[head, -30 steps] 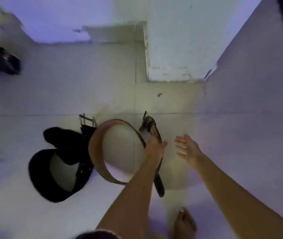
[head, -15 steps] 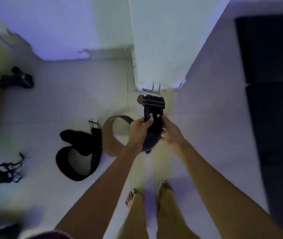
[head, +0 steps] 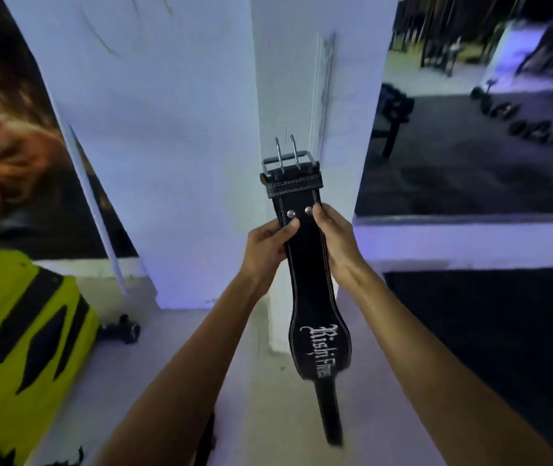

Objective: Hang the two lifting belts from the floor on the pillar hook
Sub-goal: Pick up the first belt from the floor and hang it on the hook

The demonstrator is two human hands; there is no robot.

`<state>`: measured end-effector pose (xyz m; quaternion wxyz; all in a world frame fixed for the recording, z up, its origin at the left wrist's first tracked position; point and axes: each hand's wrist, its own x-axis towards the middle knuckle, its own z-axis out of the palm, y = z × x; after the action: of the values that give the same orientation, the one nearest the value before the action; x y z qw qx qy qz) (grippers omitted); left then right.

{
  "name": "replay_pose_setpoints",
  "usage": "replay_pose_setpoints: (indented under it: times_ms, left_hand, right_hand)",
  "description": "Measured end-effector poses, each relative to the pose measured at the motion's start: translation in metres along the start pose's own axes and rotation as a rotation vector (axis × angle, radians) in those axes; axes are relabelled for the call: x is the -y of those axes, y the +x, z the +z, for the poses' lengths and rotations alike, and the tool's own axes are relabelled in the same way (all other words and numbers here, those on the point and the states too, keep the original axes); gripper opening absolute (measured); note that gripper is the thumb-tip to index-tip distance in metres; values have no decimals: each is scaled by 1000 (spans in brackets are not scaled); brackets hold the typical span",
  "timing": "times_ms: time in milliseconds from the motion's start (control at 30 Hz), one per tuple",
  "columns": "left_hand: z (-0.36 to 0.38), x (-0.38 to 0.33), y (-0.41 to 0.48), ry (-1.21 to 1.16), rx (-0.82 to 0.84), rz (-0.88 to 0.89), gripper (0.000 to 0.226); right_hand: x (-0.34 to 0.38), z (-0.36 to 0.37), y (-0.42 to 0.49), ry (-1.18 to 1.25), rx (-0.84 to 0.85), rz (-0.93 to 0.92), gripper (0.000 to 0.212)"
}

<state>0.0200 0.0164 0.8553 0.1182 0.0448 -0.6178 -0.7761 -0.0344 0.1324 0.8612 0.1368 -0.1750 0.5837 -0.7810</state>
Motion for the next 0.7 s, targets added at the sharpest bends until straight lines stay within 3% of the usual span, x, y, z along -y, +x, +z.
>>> replay_pose_setpoints:
  times_ms: [167,367,433,533,700]
  left_hand:
    - [26,-46,-17,-11,19,93,21]
    - [51,-86,-11,27,87,211,21]
    - [43,-72,-18,171,134,191,12]
    - [28,-61,-30,417,266,83,14]
    - [54,-140,-3,146,108,322,5]
  right_hand:
    - [58,3,-14,-43,75,-20,24]
    - [113,11,-17,26,-45,-141,23]
    - [134,13,-15,21,-114,-190,22]
    - [156,13,-17,58,-163,-226,38]
    - [151,21,-17,103,-117,-228,21]
